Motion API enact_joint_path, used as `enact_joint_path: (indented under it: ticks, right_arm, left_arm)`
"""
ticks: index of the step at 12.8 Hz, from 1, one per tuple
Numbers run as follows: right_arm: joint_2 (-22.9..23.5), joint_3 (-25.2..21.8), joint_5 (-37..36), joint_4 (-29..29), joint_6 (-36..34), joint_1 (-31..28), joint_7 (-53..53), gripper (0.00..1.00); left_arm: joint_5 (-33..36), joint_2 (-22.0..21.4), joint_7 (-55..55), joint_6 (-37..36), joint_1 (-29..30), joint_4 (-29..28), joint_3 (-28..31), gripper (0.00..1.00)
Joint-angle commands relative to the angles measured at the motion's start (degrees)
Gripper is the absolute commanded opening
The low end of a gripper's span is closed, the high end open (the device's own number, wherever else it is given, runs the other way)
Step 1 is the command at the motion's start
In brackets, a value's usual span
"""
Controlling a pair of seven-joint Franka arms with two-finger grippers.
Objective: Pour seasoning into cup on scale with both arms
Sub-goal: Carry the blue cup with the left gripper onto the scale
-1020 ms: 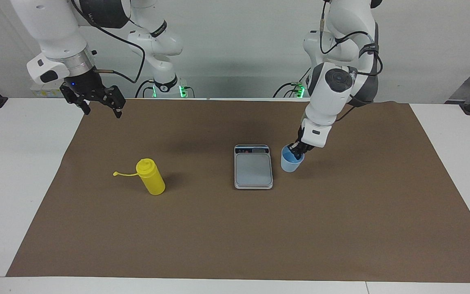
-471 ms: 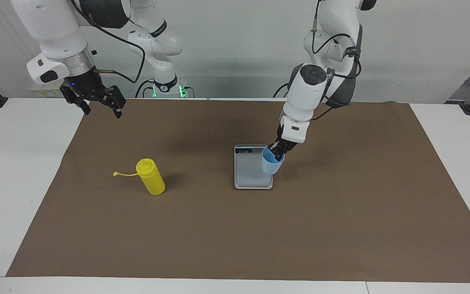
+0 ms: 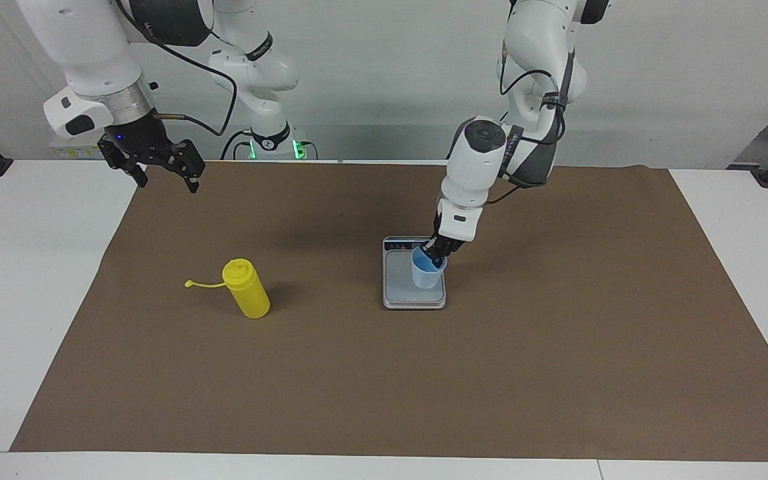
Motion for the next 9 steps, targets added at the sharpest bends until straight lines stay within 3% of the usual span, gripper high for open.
enact_joint_path:
  ticks: [1, 7, 9]
  right_arm:
    - [-0.19, 0.42, 0.66, -0.17, -0.85, -0.73, 0.63, 1.0]
    - [-0.18, 0.51, 0.66, -0.17, -0.94, -0.73, 0.63, 1.0]
    - [-0.19, 0.42, 0.66, -0.17, -1.03, -0.73, 0.63, 1.0]
  left_arm:
    - [-0.83, 0.77, -1.39, 2.93, -1.53, -1.51, 0.96, 0.0]
    - [-0.74, 0.95, -1.48, 3.82, -2.23, -2.57, 1.04, 0.0]
    - [-0.74, 0.95, -1.39, 3.21, -2.23, -2.22, 1.04, 0.18]
